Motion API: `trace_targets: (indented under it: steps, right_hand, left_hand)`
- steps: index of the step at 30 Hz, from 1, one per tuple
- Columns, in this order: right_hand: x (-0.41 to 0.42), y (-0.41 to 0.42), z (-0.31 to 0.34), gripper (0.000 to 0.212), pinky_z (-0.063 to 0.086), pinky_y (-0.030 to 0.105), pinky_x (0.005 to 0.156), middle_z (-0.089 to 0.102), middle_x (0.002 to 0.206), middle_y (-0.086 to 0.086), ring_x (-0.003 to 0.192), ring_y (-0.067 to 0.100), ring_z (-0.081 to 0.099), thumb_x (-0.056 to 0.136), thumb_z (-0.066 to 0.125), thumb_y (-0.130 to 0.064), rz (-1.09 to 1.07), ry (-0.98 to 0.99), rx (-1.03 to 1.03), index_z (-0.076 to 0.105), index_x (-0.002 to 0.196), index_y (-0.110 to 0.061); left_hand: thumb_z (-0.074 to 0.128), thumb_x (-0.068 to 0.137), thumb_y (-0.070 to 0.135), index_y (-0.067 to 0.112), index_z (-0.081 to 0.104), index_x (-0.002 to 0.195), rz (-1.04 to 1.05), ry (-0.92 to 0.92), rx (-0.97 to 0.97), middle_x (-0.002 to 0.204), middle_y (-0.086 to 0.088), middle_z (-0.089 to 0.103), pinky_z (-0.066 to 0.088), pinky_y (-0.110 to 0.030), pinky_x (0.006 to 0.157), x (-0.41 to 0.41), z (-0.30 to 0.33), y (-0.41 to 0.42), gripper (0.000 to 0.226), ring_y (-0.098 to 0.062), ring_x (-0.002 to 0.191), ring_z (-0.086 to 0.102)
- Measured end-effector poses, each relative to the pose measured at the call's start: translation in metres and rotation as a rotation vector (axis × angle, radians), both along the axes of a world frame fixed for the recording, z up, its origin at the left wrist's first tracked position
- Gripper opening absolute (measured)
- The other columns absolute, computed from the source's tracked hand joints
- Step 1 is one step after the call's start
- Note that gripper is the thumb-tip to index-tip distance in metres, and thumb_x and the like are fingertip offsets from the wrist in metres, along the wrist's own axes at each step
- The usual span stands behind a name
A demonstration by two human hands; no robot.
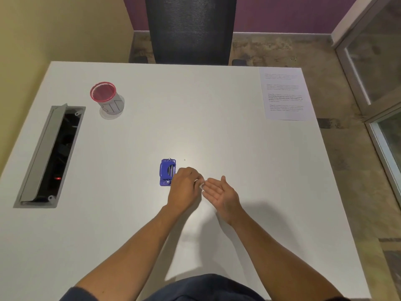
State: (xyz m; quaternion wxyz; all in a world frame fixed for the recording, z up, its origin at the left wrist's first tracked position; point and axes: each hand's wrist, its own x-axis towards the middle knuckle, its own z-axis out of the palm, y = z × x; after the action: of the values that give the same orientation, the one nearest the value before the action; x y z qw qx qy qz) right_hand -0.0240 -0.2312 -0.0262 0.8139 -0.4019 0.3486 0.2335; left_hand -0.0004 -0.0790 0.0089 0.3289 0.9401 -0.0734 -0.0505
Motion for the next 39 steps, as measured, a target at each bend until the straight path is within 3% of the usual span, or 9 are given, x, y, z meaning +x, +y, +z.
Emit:
trace_targets:
  steps: [4,7,12,16,21,25,29,33,39]
  right_hand:
    - [0.010,0.010,0.009,0.054,0.058,0.031,0.076,0.070,0.112,0.018,0.090,0.020,0.073,0.105,0.034,-0.038,-0.116,-0.001,0.253,0.058,0.122,0.007]
    - [0.015,0.015,0.013,0.053,0.058,0.027,0.070,0.071,0.104,0.016,0.077,0.016,0.070,0.105,0.032,-0.033,-0.157,-0.033,0.367,0.059,0.122,0.009]
    - [0.017,0.014,0.009,0.049,0.057,0.028,0.078,0.069,0.114,0.021,0.091,0.021,0.071,0.104,0.038,-0.029,-0.167,-0.073,0.390,0.059,0.123,0.011]
    - [0.016,0.013,0.011,0.048,0.056,0.029,0.085,0.068,0.120,0.021,0.103,0.022,0.069,0.104,0.037,-0.029,-0.132,-0.097,0.387,0.067,0.117,0.007]
    - [0.018,0.013,0.016,0.049,0.057,0.033,0.086,0.063,0.128,0.025,0.110,0.027,0.067,0.105,0.036,-0.028,-0.121,-0.096,0.359,0.060,0.123,0.010]
    - [0.020,0.010,0.019,0.045,0.060,0.037,0.081,0.070,0.116,0.024,0.106,0.032,0.070,0.105,0.038,-0.028,-0.154,-0.026,0.302,0.059,0.119,0.009]
    - [0.020,0.005,0.019,0.044,0.057,0.039,0.083,0.072,0.109,0.023,0.103,0.033,0.071,0.105,0.038,-0.028,-0.173,0.016,0.278,0.059,0.116,0.009]
    - [0.021,-0.001,0.017,0.044,0.053,0.039,0.088,0.072,0.109,0.022,0.104,0.031,0.070,0.106,0.037,-0.028,-0.165,0.026,0.251,0.061,0.114,0.008]
    - [0.030,-0.006,0.016,0.042,0.053,0.041,0.089,0.070,0.112,0.027,0.103,0.035,0.070,0.104,0.040,-0.024,-0.199,0.045,0.255,0.063,0.111,0.010]
  left_hand:
    - [0.057,0.090,0.013,0.012,0.069,0.085,-0.039,-0.026,-0.047,0.087,-0.002,0.065,0.041,-0.034,0.079,-0.003,0.015,-0.010,0.013,-0.024,0.089,0.052]
    - [0.057,0.090,0.013,0.014,0.070,0.086,-0.074,-0.011,-0.049,0.089,-0.003,0.064,0.043,-0.036,0.081,-0.002,0.020,-0.012,0.014,-0.025,0.092,0.052]
    - [0.059,0.089,0.009,0.015,0.073,0.093,-0.061,0.048,-0.068,0.091,-0.004,0.063,0.043,-0.035,0.081,0.002,0.024,-0.008,0.016,-0.024,0.091,0.052]
    - [0.063,0.085,0.010,0.015,0.072,0.087,-0.010,0.048,-0.091,0.087,-0.004,0.064,0.041,-0.031,0.079,0.009,0.028,-0.005,0.011,-0.024,0.089,0.053]
    - [0.067,0.086,0.019,0.016,0.072,0.087,0.001,0.067,-0.080,0.090,-0.002,0.065,0.042,-0.032,0.083,0.015,0.026,-0.001,0.005,-0.021,0.092,0.055]
    - [0.065,0.089,0.020,0.016,0.072,0.089,0.101,0.026,-0.084,0.093,-0.002,0.068,0.045,-0.034,0.083,0.019,0.020,0.004,0.009,-0.022,0.091,0.058]
    - [0.066,0.087,0.017,0.015,0.075,0.092,0.187,-0.005,0.128,0.095,-0.007,0.069,0.036,-0.031,0.077,0.032,0.005,0.016,0.011,-0.030,0.092,0.057]
    - [0.066,0.086,0.023,0.018,0.075,0.100,0.149,0.016,0.340,0.100,-0.008,0.066,0.039,-0.038,0.076,0.046,-0.013,0.030,0.017,-0.034,0.096,0.055]
    - [0.071,0.079,0.016,0.015,0.076,0.083,0.084,-0.023,0.495,0.090,-0.007,0.065,0.038,-0.040,0.071,0.069,-0.029,0.033,0.007,-0.034,0.088,0.056]
